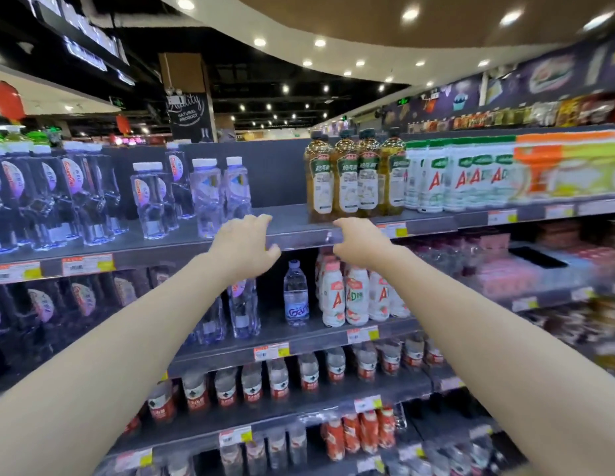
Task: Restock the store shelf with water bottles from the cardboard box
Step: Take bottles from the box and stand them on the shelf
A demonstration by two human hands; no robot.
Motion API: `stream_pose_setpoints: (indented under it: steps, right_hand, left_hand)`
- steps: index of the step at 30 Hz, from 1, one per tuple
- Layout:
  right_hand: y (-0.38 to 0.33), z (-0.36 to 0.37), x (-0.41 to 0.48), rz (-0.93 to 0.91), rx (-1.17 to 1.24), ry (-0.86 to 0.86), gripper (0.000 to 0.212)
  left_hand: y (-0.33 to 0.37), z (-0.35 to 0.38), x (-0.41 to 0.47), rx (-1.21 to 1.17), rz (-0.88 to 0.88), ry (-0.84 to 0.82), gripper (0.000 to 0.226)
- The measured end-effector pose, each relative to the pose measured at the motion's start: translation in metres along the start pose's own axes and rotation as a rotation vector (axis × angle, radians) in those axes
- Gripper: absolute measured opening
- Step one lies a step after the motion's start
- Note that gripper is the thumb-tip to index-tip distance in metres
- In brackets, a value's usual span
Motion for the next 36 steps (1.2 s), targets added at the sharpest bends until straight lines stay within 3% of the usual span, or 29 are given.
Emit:
stream_pose_setpoints:
  steps: [5,15,18,30,36]
  right_hand:
    - [0.103,-0.020,-0.100,0.088,-0.048,-0.030,0.047]
    - [0.291,-0.030,-0.260,0.302,-0.107,-0.164,0.058]
    - [0.338,-0.025,-0.288,0.367,-0.107,-0.185,0.059]
    - [0.530,0.076,-0.292,0.504,-0.159,-0.391,0.050]
    - [0.629,0.127,-0.276,0.602,-0.158,-0.545,0.053]
  left_hand:
    - [0.120,0.032,-0.040,-0.046,0.079,-0.056,0.067]
    - [0.318,0.106,-0.086,-0.068,0.221,-0.220,0.051]
    - [0.363,0.137,-0.090,-0.081,0.269,-0.287,0.061]
    - [0.516,0.339,-0.051,-0.119,0.402,-0.483,0.058]
    - [0.583,0.440,-0.020,-0.143,0.413,-0.679,0.059]
Point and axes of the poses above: each hand's wrist, its own x-axis towards the middle knuckle, its own z-axis out of the palm, y = z × x, the point moved 7 cm from there along x, towards the middle knuckle, and after that the axes turned 3 degrees about -x, right-handed, at the moved point
